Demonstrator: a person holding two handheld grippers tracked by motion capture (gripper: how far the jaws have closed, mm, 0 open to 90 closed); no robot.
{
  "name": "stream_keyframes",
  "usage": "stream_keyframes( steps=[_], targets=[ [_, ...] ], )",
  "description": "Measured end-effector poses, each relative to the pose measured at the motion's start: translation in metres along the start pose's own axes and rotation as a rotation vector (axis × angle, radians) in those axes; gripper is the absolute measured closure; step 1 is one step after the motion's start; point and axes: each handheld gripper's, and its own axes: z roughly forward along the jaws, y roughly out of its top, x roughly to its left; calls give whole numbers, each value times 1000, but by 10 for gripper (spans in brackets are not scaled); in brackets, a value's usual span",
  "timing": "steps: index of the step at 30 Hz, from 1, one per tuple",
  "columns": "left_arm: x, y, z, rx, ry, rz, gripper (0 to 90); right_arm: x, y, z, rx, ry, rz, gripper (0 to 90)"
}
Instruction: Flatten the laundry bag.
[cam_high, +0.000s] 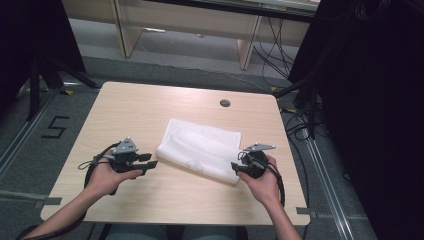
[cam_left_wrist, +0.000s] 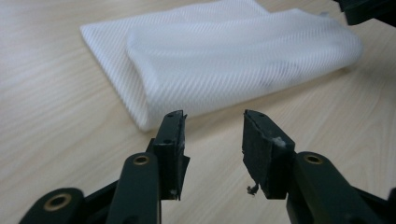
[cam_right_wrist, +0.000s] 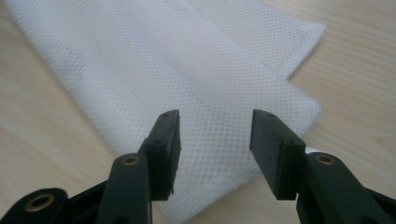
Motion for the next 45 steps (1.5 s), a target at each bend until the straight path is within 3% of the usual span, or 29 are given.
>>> stream_keyframes(
  steps=[3,5,7,10,14,15,16,17,20,21,26,27,29,31,32,33,34,36,40,41,42,43,44,45],
  targets=[
    [-1,5,6,0,-3,30,635,-8,7,9,21,-3,29,512],
    [-1,10,11,15,13,74,670,-13,11,16,38,-5,51,510],
    [-1,14,17,3,-4,70,679,-15,13,19,40,-20,45,508],
    [-5,20,27,23,-20,77,736,-19,25,32,73,-14,41,475],
    [-12,23,45,79,-56,100,773,-24,34,48,64,-13,40,442],
    [-12,24,49,107,-57,126,779,-25,38,50,90,-16,41,441],
    [-13,24,53,107,-60,127,783,-26,41,51,126,-16,37,437],
    [-15,25,58,127,-62,118,787,-26,43,54,122,-19,54,435],
    [-18,28,68,151,-67,127,803,-30,50,64,127,-29,12,424],
    [-19,29,71,162,-65,142,807,-29,53,67,145,-35,50,422],
    [-25,33,83,199,-72,162,813,-34,60,86,167,-40,3,425],
    [-26,33,85,207,-75,167,812,-34,60,91,188,-43,13,446],
    [-28,33,89,217,-81,178,809,-36,60,96,218,-37,-17,472],
    [-31,33,93,229,-88,169,810,-34,62,99,228,-12,-41,615],
    [-31,33,93,229,-88,169,810,-34,62,99,228,-12,-41,615],
    [-30,33,95,237,-89,188,810,-29,63,99,240,-4,-87,753],
    [-31,33,96,243,-89,176,810,-29,63,99,240,-4,-87,753],
    [-31,32,99,251,-91,171,809,-24,64,98,263,15,-85,864],
    [-30,32,102,270,-95,190,808,-22,67,94,260,17,-111,894],
    [-32,31,104,270,-98,177,808,-22,67,94,260,17,-111,896],
    [-32,31,104,285,-101,194,808,-19,69,90,264,21,-95,897],
    [-29,31,103,319,-106,239,809,-19,70,87,243,27,-117,898],
    [-30,30,104,319,-106,223,811,-18,73,83,235,24,-118,898],
    [-30,29,105,326,-109,236,812,-15,78,73,203,38,-123,899]
  ],
)
